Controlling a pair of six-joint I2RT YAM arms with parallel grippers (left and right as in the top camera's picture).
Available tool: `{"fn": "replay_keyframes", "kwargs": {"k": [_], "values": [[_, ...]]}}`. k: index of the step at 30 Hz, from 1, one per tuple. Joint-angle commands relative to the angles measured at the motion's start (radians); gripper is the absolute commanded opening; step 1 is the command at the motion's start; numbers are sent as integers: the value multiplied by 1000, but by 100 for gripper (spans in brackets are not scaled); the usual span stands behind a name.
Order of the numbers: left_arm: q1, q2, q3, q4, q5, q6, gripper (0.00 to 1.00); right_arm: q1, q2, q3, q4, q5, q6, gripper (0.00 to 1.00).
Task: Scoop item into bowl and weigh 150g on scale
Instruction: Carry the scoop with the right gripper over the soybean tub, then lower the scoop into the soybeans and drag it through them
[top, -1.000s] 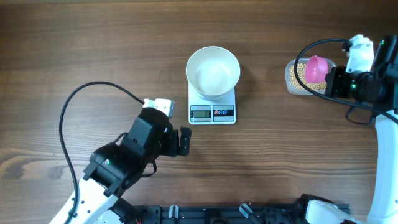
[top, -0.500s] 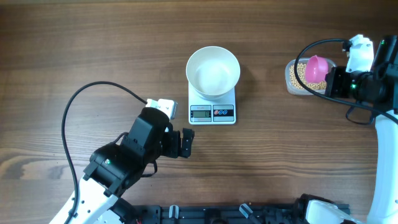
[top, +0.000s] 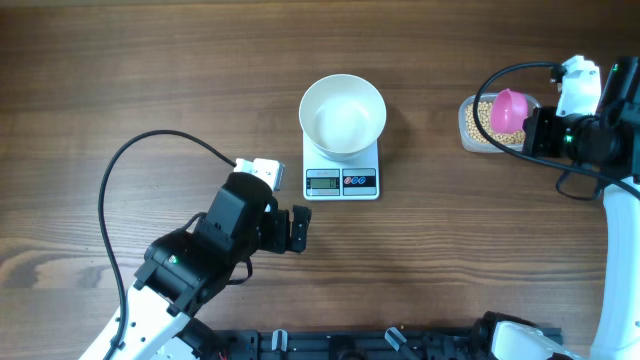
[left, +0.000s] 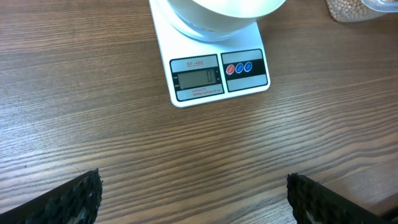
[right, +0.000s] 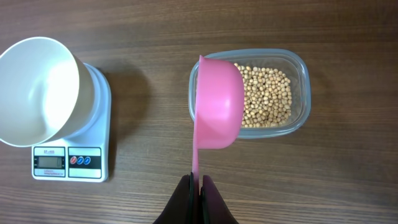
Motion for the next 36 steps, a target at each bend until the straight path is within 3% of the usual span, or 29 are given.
{"fn": "replay_keyframes", "kwargs": {"k": [1, 8, 11, 16, 22, 36], "values": [[-4, 4, 14, 3, -17, 15, 100, -1, 2, 18, -3, 0, -21, 4], [-3, 4, 14, 3, -17, 15, 100, -1, 21, 16, 12, 109, -77, 5], [-3, 4, 14, 3, -17, 15, 100, -1, 83, 16, 19, 242, -72, 4], [-3, 4, 14, 3, -17, 15, 100, -1, 171, 16, 40, 287, -85, 4], [-3, 4, 14, 3, -17, 15, 100, -1, 206, 16, 122, 295, -126, 4], [-3, 4, 14, 3, -17, 15, 100, 0, 338, 16, 135, 258, -125, 4]]}}
